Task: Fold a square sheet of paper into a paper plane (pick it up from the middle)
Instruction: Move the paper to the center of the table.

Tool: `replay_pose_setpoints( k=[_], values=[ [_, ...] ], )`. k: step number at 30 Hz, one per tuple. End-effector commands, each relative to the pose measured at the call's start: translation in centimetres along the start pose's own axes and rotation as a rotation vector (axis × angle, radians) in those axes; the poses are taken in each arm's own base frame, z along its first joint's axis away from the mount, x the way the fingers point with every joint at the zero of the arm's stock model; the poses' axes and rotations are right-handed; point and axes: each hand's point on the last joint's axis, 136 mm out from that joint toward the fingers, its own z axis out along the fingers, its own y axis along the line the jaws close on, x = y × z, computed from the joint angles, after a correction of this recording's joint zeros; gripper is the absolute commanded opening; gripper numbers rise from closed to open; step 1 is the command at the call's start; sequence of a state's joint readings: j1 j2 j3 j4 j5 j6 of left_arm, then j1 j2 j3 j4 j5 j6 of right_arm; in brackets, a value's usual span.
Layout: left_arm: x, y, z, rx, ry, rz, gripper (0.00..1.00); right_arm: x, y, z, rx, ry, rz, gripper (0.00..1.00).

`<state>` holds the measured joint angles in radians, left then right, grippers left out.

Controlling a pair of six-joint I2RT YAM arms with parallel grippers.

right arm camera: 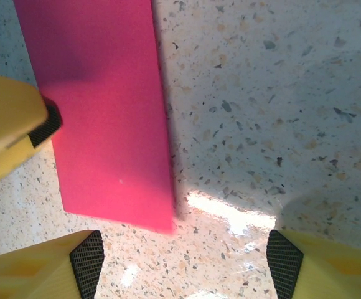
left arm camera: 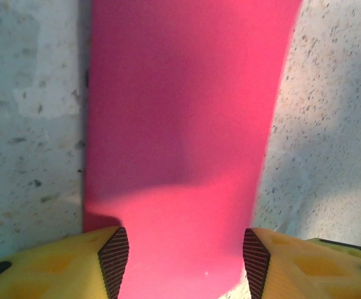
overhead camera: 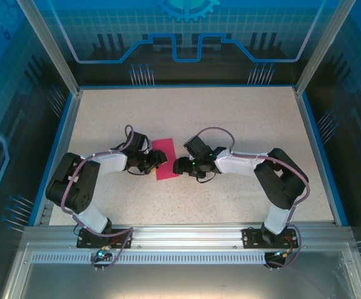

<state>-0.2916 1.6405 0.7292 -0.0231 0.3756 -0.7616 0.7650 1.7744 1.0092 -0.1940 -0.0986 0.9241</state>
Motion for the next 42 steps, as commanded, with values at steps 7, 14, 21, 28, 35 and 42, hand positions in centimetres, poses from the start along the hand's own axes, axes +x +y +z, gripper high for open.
replay_pose_setpoints(
  k=[7, 14, 21, 28, 35, 42],
  values=[
    [4.4, 2.3, -0.2, -0.093, 0.030, -0.088, 0.55, 1.1, -0.1, -1.0, -0.023, 0.024, 0.015, 0.68],
    [5.5, 3.5, -0.9, -0.150, 0.000, -0.096, 0.52, 2.5, 0.5, -0.1, -0.070, 0.079, 0.027, 0.57],
    [5.6, 3.9, -0.7, -0.160, 0.003, -0.102, 0.52, 4.0, 1.1, 0.5, -0.096, 0.138, 0.043, 0.56],
    [5.6, 3.9, -0.6, -0.159, 0.007, -0.103, 0.52, 5.8, 0.8, 0.8, -0.078, 0.194, 0.057, 0.53],
    [5.6, 3.9, -0.6, -0.159, 0.008, -0.101, 0.52, 6.8, 0.7, 1.2, -0.073, 0.228, 0.062, 0.52],
    [5.6, 4.0, -0.5, -0.160, 0.010, -0.101, 0.52, 7.0, 1.6, 1.7, -0.108, 0.239, 0.063, 0.49]
  ],
)
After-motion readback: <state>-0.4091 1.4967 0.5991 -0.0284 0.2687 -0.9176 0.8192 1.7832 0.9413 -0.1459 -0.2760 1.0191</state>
